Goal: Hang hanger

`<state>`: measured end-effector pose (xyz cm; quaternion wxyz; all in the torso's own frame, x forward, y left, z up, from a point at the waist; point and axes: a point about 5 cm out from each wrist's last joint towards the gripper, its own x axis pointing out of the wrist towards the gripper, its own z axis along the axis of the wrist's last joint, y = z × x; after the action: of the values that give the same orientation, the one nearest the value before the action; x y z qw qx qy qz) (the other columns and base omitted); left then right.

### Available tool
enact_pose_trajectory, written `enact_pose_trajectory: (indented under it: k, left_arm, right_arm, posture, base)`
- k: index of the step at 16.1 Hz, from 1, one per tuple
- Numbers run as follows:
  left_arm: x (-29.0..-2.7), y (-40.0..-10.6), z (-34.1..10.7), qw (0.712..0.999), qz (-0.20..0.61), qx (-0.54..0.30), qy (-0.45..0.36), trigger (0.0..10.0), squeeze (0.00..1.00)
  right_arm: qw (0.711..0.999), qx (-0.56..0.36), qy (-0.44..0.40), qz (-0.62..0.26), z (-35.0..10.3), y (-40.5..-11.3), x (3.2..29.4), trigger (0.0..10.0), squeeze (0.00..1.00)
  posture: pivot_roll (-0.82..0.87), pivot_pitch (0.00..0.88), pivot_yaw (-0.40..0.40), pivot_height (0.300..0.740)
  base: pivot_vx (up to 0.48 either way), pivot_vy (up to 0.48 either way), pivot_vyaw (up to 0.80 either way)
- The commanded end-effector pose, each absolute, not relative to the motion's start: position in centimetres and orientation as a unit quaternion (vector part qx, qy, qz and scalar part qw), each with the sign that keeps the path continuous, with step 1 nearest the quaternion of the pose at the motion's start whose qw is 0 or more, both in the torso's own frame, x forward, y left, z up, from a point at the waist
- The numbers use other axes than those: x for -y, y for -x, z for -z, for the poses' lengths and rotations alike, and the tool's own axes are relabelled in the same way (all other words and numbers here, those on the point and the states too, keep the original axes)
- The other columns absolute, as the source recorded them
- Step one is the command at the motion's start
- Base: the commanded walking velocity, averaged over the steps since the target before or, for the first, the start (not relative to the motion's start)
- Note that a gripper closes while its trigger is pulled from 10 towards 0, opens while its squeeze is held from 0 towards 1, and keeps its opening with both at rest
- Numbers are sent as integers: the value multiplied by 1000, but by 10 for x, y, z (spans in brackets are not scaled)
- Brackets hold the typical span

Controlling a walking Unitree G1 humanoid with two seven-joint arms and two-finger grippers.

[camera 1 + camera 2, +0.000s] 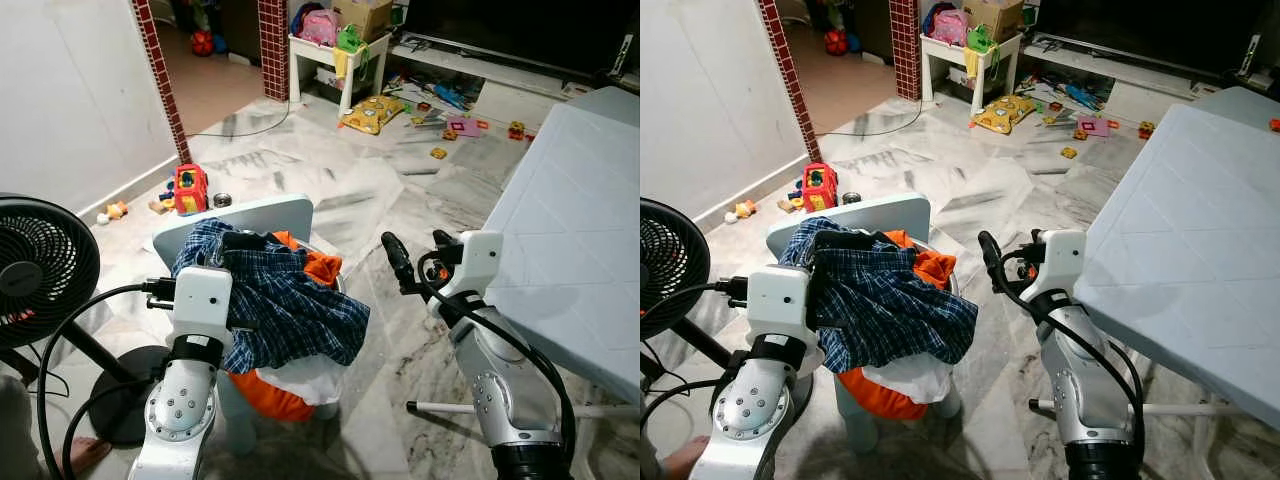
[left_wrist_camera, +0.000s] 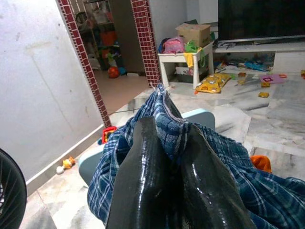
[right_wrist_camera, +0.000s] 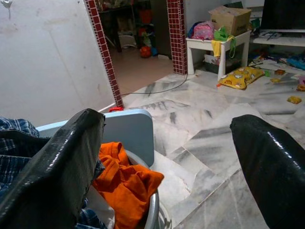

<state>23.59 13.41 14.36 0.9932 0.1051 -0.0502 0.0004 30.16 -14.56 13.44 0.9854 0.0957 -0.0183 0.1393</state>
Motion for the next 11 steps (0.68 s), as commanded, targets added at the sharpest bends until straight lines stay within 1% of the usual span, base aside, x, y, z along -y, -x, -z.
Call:
enact_pose_trajectory:
  k: [1,4,6,11]
  left_arm:
    - [-133,-237,-142,993,-2,46,-108,10000,0]
    - [-131,-235,-135,994,-9,35,-100,10000,0]
    - [-129,-240,-136,994,4,37,-102,10000,0]
    - [-126,-243,-136,994,11,40,-102,10000,0]
  right_arm:
    - [986,13,-99,-134,-134,-303,150,10000,0]
    - [986,9,-99,-137,-133,-303,151,10000,0]
    - [986,10,-101,-133,-134,-304,150,10000,0]
    - [985,6,-107,-136,-129,-299,148,10000,0]
  posture:
    - [21,74,-53,740]
    - [-5,57,-50,740]
    - [-6,49,-44,740]
    - [-4,40,-42,740]
  base:
    - [0,0,0]
    - [0,0,-696]
    - [0,0,-784]
    - [-247,0,-745]
